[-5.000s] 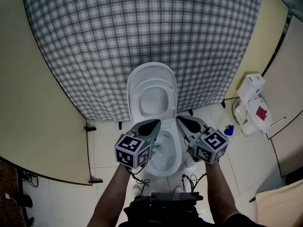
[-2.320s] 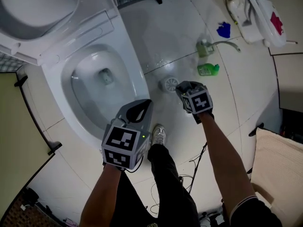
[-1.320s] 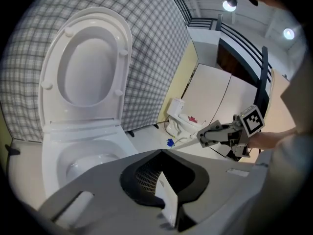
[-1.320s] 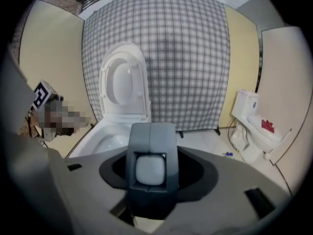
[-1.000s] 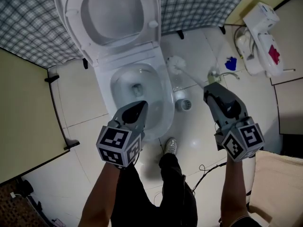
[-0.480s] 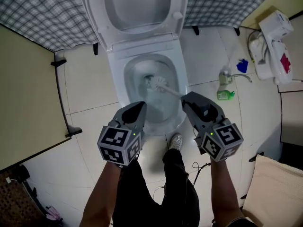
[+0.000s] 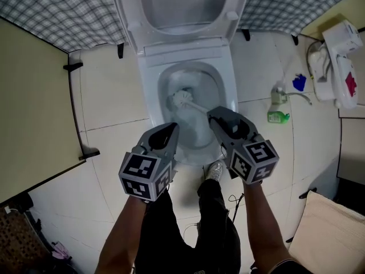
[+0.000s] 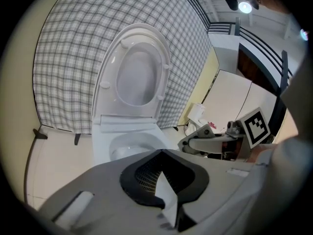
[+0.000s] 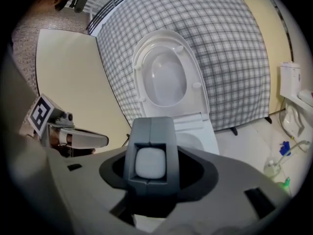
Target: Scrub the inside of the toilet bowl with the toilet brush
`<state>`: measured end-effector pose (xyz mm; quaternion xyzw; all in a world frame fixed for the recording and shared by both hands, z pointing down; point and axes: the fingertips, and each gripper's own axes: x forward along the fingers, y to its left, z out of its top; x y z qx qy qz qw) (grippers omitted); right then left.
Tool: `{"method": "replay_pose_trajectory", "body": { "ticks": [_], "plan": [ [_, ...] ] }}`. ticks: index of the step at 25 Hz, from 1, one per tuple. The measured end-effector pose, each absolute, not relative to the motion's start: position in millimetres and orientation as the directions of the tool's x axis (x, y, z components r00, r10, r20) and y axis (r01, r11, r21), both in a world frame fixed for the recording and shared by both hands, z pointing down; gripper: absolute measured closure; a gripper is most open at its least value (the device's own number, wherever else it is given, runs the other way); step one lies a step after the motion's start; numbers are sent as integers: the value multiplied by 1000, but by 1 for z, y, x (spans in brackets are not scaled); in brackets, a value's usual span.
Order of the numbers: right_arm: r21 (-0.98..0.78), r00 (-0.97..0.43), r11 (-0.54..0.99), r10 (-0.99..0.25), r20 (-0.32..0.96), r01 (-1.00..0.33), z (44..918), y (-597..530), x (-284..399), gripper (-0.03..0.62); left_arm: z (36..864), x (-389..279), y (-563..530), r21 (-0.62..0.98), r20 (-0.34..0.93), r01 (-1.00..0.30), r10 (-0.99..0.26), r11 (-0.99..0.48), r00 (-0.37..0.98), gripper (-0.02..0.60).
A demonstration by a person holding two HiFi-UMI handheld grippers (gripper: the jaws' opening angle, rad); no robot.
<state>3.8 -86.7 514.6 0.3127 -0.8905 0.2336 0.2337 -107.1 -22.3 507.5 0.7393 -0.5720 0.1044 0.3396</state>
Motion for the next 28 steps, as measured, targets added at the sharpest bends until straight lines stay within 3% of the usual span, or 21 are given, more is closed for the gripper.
{"method": "replay_pose_trajectory", "body": {
  "ticks": [8,13,28],
  "plan": [
    [-253,-683,676,-502,531,-692,545,-130,-36,370,518,-118,-30,383,558,-918,-767,-101,317,572],
    [-297,-725,698,-457,515,-652,553,-127,-63,370,521,-122,-31,397,552,-913,-771,-90,316,572],
    [-310,-814,922,-10,581,-233,552,-64,-45,369,528,-117,-26,399,558,-916,-786,-25,264,572]
  ]
}}
